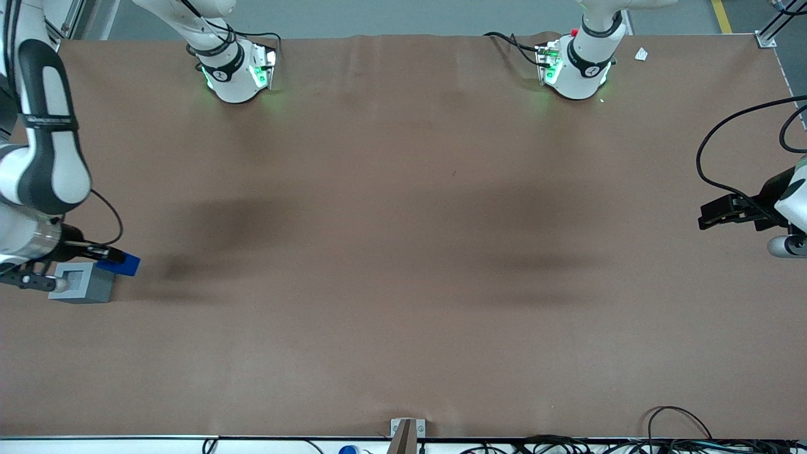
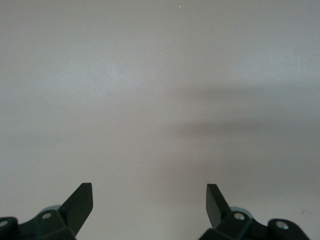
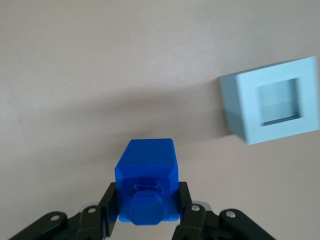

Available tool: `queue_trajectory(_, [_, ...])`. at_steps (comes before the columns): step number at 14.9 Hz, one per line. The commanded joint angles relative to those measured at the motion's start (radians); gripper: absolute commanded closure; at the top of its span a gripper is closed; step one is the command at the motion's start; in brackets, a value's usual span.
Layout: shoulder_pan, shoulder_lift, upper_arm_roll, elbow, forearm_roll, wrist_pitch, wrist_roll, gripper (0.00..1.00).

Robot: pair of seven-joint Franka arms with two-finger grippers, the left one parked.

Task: Insert blue part into gray base with right arm
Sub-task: 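Carry the blue block over the gray base's opening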

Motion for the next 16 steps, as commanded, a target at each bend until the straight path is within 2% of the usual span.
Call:
queue_trajectory(1, [-0.046,0.065,0.016,0.108,-0.016,-0.037,-0.061,0.99])
queue_trajectory(6, [-0.129,0.218,0.016,0.347,-0.015,-0.189,-0.205,1.0])
queue_trajectory(16, [-0.189,0.301,0.015,0.444,-0.022,-0.186,-0.297,1.0])
